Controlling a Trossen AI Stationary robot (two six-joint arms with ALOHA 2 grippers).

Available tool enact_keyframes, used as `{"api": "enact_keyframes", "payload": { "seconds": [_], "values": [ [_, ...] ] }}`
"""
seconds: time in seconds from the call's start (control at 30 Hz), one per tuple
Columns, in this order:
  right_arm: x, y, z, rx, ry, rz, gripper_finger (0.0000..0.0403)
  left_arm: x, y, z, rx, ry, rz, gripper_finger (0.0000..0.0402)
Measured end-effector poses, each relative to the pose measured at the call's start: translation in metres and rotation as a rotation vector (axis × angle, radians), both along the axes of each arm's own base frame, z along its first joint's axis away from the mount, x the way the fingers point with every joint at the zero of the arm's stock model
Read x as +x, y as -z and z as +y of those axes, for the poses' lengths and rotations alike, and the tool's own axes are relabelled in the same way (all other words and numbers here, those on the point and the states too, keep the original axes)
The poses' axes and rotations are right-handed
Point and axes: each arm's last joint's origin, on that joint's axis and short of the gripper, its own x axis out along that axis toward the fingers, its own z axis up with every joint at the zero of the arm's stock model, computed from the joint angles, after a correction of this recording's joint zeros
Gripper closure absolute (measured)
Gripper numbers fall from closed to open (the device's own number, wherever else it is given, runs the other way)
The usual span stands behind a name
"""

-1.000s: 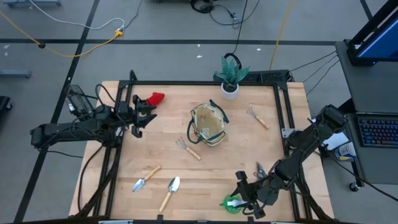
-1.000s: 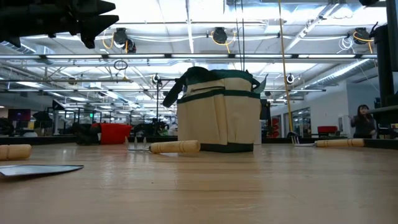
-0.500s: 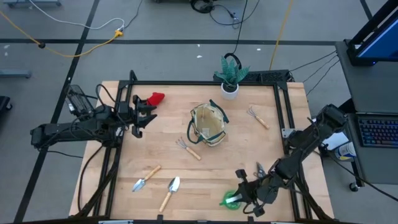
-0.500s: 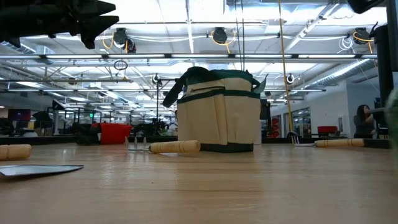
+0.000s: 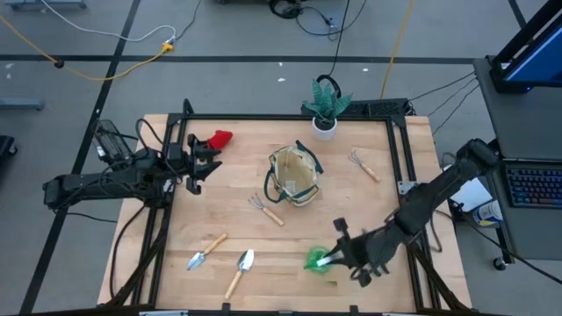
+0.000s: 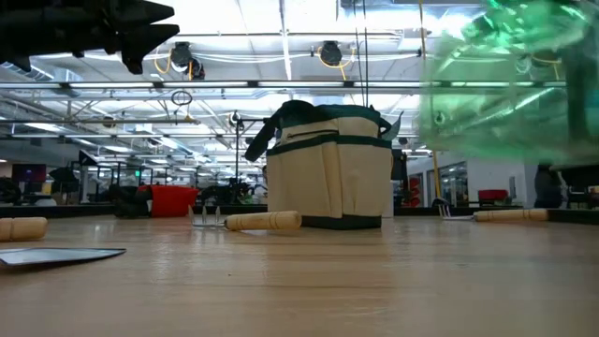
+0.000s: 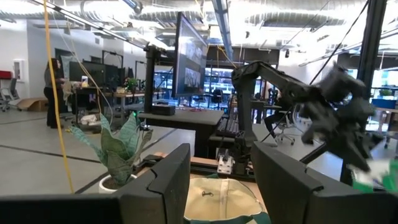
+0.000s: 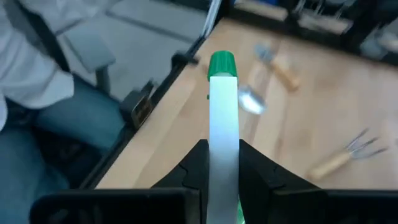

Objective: Pick & Place Garden tools in Gardening bag
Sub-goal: Put the green spray bottle into the gardening bag

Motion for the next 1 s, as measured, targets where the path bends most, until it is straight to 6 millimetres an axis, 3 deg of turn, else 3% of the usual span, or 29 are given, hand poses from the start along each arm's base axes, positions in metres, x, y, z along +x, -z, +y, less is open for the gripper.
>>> {"api": "enact_keyframes", "payload": {
  "seconds": [0.27,0.5,0.77,1.0],
  "values": [
    [-0.005,-0.040,-0.048,-0.123,0.039,-0.201,0.0356,0.001,0.003,0.000,-0.007,0.000,0.030,0.0224],
    [0.010,-0.058,-0.087,-0.243,0.000,-0.380,0.0357,0.001,0.003,0.000,-0.008,0.000,0.031,0.0224],
    [0.022,-0.058,-0.137,-0.304,0.111,-0.373,0.0357,0.001,0.003,0.000,-0.006,0.000,0.032,0.0224],
    [0.026,-0.054,-0.169,-0.201,0.072,-0.334,0.0357,0.001,0.003,0.000,-0.006,0.000,0.033,0.0224]
  ]
}}
